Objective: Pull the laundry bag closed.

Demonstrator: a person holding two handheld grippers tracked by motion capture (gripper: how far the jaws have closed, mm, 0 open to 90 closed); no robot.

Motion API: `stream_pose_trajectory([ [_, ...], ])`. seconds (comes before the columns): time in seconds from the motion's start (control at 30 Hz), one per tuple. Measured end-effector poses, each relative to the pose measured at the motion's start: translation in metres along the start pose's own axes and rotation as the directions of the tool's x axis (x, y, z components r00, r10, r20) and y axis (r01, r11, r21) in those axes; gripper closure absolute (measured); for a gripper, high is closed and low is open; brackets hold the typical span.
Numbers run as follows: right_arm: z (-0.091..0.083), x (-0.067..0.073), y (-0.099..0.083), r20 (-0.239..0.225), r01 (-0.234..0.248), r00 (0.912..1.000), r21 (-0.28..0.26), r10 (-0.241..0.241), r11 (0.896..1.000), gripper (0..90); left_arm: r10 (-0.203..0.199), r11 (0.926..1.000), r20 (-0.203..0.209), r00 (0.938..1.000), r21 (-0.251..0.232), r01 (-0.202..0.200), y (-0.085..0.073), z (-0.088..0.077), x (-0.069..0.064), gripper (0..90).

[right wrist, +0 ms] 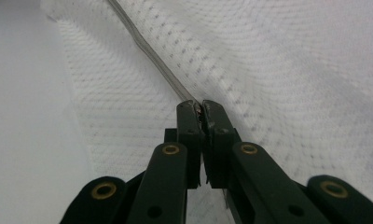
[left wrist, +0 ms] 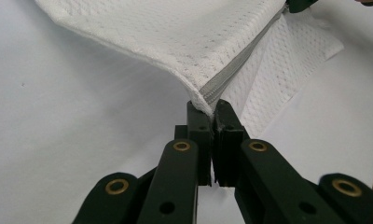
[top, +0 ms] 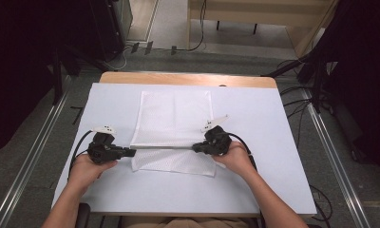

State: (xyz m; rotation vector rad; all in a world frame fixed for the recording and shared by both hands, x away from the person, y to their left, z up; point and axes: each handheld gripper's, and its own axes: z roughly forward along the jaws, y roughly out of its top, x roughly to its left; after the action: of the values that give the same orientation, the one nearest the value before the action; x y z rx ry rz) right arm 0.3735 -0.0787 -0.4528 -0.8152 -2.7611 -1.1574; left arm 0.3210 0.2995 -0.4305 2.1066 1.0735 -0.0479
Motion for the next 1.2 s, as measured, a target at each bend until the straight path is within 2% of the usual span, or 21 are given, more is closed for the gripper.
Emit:
stream_pose_trajectory([
  [1.2, -0.016, -0.009, -0.018, 0.019, -0.034, 0.9992, 0.0, 0.034, 0.999, 88.3, -0.003, 1.0, 0.003, 1.0, 0.007, 0.003, -0.002, -0.001, 0.001, 88.4],
])
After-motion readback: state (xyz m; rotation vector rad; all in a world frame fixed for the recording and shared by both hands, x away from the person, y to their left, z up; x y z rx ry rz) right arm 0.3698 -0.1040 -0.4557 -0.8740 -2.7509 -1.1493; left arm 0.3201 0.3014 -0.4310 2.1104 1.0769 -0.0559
